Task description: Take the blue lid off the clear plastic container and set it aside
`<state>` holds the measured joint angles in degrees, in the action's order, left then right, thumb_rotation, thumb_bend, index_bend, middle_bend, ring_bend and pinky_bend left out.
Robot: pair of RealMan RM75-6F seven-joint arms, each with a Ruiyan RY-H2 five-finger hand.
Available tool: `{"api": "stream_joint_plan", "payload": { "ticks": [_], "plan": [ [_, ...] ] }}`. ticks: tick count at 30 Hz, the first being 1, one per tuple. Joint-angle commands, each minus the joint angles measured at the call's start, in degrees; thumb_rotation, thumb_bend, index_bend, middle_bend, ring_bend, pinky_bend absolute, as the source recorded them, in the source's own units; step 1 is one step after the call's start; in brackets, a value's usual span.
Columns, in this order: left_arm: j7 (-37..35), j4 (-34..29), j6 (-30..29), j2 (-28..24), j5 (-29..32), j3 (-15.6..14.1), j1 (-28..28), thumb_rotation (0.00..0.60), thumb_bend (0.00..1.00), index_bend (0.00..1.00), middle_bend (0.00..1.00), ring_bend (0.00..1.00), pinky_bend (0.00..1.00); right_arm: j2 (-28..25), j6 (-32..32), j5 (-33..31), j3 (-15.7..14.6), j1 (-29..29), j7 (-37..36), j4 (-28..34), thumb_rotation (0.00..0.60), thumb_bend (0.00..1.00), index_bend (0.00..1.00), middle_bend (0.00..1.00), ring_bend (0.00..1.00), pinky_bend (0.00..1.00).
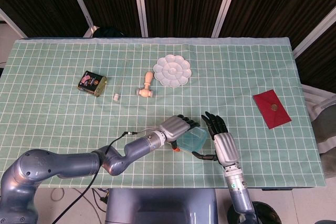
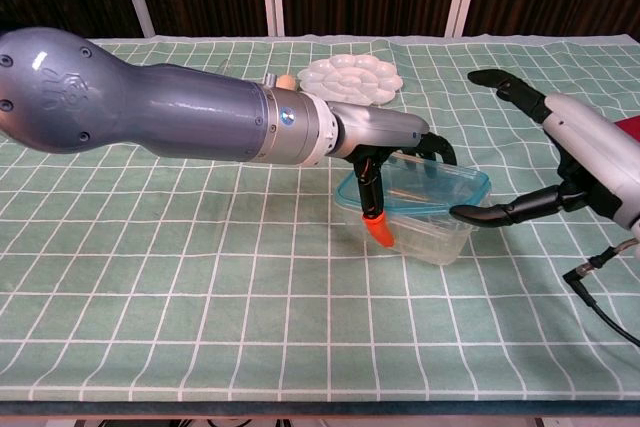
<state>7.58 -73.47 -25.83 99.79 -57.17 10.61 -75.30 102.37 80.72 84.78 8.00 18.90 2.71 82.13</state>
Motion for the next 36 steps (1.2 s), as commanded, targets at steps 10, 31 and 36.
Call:
{"api": "stream_joint_plan", "payload": {
  "ticks": [10, 31, 36],
  "plan": [
    [-2.4, -1.05, -1.07, -0.04, 0.85, 1.79, 0.32, 0.6, 0.2, 0.26, 0.25, 0.23, 0.37, 0.17, -0.33, 0.42, -0.54, 0.17, 0.8, -2.07, 0.6, 0.2, 0.0, 0.0, 0.0, 0.0],
    [-1.86, -2.05, -2.44, -1.13, 2.53, 0.82, 0.04, 0.6, 0.0, 0.03, 0.0, 0.0, 0.13, 0.25, 0.87, 2.48, -1.14, 0.17, -1.8, -3.99, 0.6, 0.21, 0.23, 0.0, 0.0, 0.0],
    [-0.26, -2.27, -5.01, -0.95, 3.49, 0.51, 0.26, 0.6, 0.0, 0.0, 0.0, 0.0, 0.11, 0.06, 1.03, 2.06, -0.97, -0.14, -3.05, -3.24, 0.6, 0.34, 0.48, 0.06, 0.0, 0.0]
  ]
}}
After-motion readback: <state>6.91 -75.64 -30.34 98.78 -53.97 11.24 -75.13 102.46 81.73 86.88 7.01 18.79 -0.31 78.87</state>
